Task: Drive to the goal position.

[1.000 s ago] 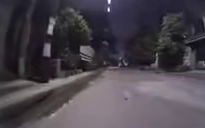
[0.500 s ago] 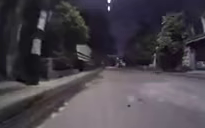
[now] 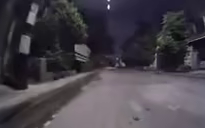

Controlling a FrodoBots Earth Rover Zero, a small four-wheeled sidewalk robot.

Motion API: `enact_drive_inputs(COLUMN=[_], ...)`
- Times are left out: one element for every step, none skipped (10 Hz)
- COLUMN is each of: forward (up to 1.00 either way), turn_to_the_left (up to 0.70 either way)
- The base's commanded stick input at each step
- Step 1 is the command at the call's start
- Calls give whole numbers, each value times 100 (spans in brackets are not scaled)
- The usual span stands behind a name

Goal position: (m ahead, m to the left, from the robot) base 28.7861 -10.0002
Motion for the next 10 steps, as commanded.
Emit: enact_drive_inputs(forward=[70,70,70,70,70,70,70,70,70,70], turn_to_the_left=[0,0,0,-17,-35,-35,-35,-35,-35,-31])
